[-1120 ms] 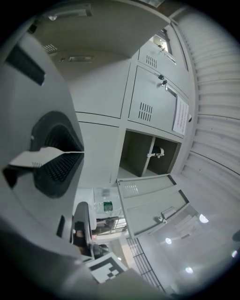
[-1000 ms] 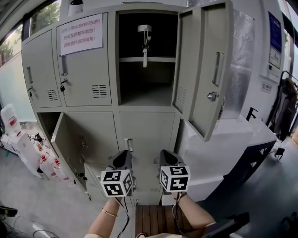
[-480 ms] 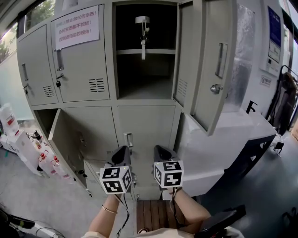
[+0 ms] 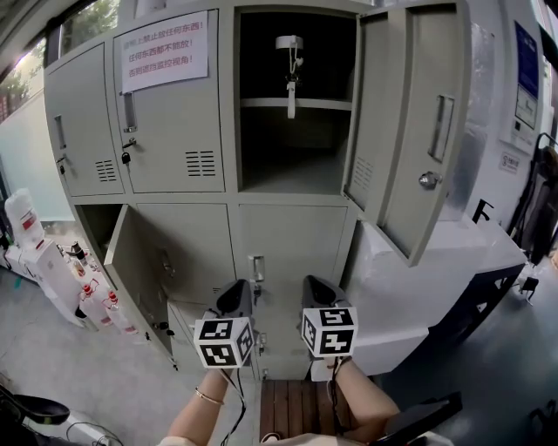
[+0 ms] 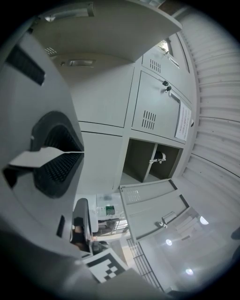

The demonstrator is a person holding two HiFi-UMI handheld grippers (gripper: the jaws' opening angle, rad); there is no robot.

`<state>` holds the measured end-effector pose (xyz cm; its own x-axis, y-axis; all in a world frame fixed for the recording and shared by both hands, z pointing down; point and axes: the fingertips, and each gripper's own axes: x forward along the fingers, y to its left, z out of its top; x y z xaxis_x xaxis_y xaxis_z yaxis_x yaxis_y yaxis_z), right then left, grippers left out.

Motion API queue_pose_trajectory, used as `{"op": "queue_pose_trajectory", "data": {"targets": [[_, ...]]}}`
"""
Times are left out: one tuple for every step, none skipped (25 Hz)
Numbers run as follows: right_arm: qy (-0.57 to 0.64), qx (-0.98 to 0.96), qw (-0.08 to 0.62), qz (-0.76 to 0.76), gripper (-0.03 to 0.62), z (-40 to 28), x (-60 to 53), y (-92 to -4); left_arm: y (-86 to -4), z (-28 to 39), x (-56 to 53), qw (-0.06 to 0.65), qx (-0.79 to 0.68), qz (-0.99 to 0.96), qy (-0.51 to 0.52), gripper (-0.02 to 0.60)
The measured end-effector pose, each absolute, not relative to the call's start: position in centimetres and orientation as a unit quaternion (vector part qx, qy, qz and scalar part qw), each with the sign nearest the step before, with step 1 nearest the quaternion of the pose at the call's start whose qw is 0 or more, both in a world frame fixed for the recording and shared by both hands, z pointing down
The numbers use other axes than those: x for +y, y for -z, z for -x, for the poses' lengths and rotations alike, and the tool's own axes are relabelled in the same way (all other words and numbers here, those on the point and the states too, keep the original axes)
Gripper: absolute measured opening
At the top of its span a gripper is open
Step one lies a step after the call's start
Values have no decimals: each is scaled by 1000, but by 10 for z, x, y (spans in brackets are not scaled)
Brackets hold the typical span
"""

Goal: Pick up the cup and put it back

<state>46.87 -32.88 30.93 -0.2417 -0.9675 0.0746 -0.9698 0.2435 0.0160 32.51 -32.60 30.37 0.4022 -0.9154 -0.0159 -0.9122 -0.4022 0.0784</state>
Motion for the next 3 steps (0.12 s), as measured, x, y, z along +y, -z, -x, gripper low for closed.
{"op": "queue_pose_trajectory", "data": {"targets": [[-15, -787, 34, -616, -11, -469, -329, -309, -304, -324, -326, 28, -546, -837, 28, 12], [-14, -786, 34, -617, -9, -469, -329, -308, -303, -323, -327, 28, -546, -837, 28, 12], [-13, -785, 34, -619, -11, -469, -329, -307, -303, -321, -327, 27, -546, -837, 28, 12]]}}
